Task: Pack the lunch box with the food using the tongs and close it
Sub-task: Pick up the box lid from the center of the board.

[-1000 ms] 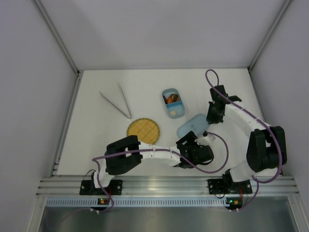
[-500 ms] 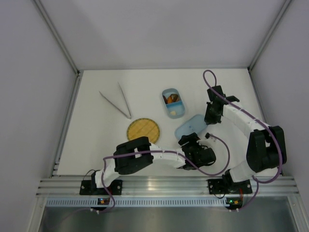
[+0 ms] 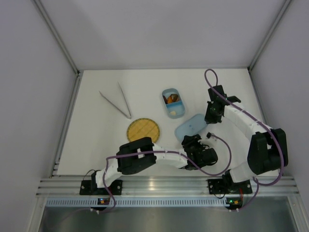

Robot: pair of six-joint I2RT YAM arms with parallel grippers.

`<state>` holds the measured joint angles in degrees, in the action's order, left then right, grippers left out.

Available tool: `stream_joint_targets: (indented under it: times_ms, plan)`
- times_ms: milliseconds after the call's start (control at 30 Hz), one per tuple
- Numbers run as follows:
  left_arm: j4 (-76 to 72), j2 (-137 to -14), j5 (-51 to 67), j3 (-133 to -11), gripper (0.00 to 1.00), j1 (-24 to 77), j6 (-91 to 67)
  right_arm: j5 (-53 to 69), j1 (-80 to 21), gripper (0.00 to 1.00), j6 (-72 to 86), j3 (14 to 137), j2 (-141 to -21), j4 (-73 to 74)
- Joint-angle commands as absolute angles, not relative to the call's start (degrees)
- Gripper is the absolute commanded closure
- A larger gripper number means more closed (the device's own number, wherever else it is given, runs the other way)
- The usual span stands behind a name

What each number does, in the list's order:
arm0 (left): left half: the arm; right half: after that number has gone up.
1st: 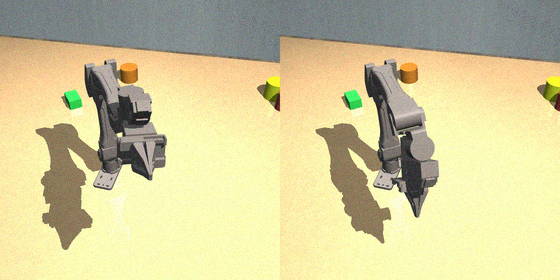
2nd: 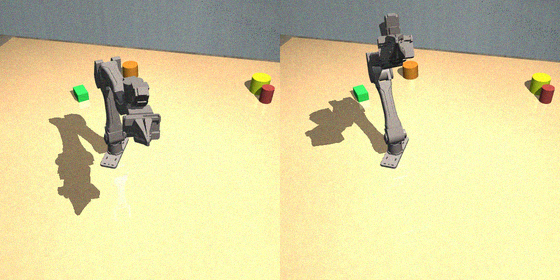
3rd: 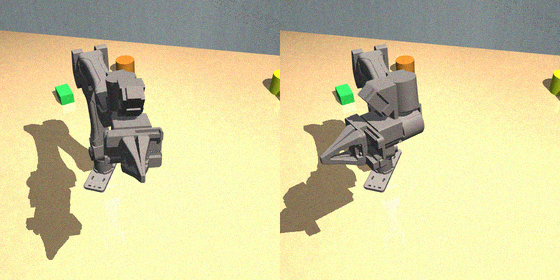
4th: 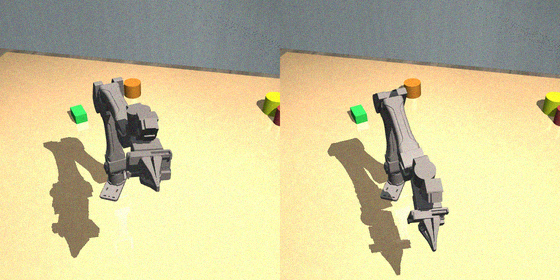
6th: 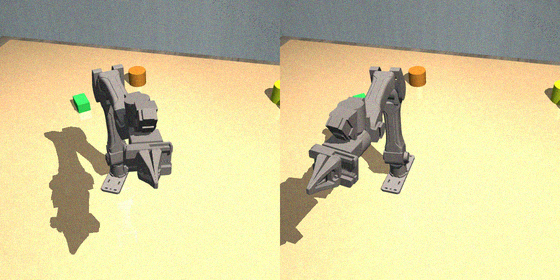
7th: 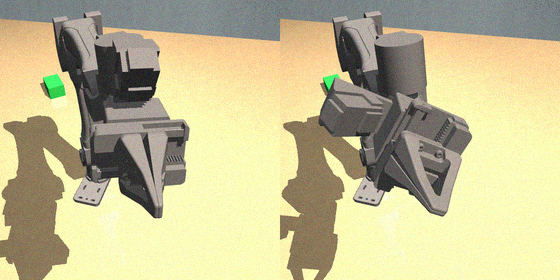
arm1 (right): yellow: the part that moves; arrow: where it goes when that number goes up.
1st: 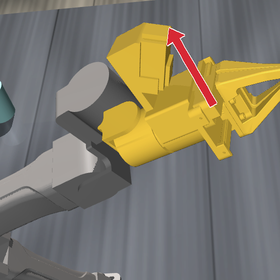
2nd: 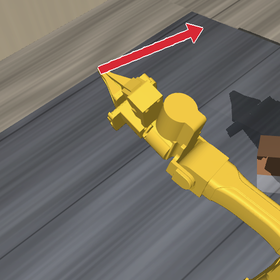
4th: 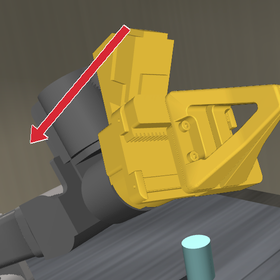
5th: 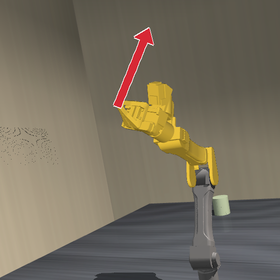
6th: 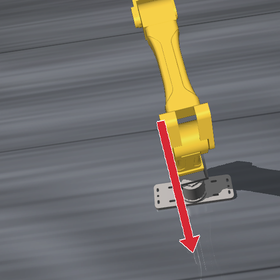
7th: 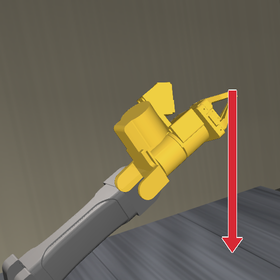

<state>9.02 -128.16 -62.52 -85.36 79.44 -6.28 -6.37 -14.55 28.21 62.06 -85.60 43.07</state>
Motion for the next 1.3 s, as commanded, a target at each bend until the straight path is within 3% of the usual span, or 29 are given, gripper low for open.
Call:
stream_joint_targets:
  times_ms: [0,167,300,400,467,800,1267]
  plan:
    - [8.3,-127.4,-65.6,-87.2,0.64,79.5,-7.4,-6.9,-15.7,1.00,28.7,64.8,-83.1,45.2]
    - [9.8,-126.5,-66.8,-87.6,0.80,79.5,-8.0,-6.6,-15.9,1.00,28.8,64.4,-82.6,44.9]
    - [11.2,-125.2,-67.9,-88.2,0.87,79.5,-8.1,-5.8,-15.9,0.98,28.8,64.5,-81.7,45.0]
    - [13.4,-124.0,-68.5,-89.2,0.91,79.5,-8.8,-5.4,-15.9,0.87,28.7,65.0,-80.1,45.6]
    - [15.1,-122.0,-68.1,-89.5,0.95,79.5,-10.2,-5.3,-15.9,0.71,28.6,65.8,-78.6,46.2]
    - [23.2,-116.1,-66.4,-91.6,1.00,79.5,-14.5,-6.4,-15.8,0.42,29.1,71.6,-73.7,48.9]
    - [27.9,-106.5,-57.5,-90.4,1.00,79.5,-16.2,-8.9,-12.4,0.38,35.6,79.3,-68.5,44.5]
